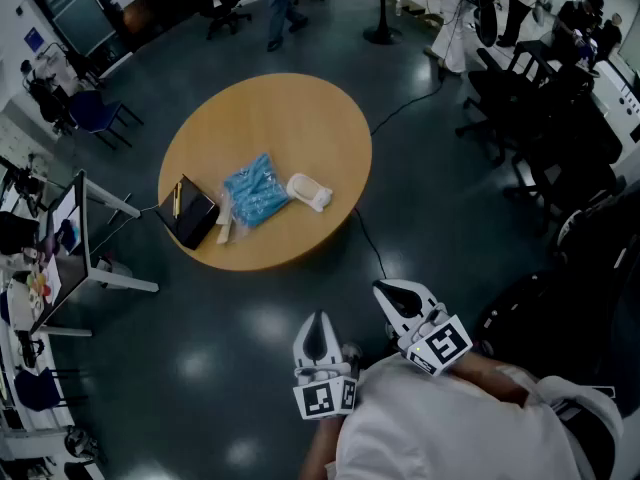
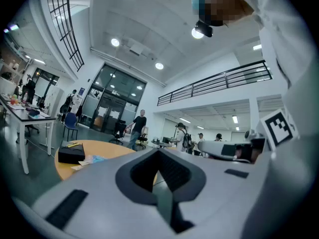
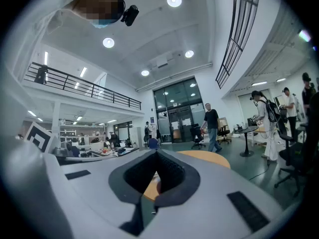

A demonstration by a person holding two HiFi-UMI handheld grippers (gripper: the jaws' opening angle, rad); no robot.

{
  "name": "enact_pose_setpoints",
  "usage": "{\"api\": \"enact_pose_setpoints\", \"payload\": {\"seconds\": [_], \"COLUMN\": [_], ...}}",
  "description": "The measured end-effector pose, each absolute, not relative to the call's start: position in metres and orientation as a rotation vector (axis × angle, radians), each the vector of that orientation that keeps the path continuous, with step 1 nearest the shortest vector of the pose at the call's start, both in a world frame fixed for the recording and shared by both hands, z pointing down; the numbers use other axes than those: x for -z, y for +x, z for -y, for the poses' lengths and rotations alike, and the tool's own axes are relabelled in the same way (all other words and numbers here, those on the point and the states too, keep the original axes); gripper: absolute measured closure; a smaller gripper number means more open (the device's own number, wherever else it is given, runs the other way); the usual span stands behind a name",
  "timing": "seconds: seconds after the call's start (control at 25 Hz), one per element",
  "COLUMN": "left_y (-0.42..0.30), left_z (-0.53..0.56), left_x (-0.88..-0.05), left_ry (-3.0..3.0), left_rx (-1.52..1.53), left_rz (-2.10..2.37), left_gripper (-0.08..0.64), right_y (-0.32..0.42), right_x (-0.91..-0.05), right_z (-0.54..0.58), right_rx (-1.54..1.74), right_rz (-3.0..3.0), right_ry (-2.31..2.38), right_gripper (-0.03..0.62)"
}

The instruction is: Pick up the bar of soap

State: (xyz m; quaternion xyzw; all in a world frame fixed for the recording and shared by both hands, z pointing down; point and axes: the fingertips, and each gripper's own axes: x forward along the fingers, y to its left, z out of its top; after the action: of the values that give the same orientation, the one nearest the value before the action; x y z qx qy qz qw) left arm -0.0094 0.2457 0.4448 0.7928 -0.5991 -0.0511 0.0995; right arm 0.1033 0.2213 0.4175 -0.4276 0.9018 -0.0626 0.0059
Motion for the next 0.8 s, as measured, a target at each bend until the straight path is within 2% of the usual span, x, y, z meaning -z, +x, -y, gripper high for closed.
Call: {"api": "enact_pose_setpoints", "payload": {"seconds": [0.8], "left_y": [-0.001], "left_z": [-0.236], "left_x": [-0.456], "left_ry": [2.3], "left_rx": [0.109], "left_rz": [1.801], "left_gripper": [0.554], "right_y": [0.124], "right_x": [-0.423], "right_z": [-0.207], "right_rx": [0.273], "right_rz": [-2.766], "right_ry": [-1.347], "right_gripper": [0.578]}}
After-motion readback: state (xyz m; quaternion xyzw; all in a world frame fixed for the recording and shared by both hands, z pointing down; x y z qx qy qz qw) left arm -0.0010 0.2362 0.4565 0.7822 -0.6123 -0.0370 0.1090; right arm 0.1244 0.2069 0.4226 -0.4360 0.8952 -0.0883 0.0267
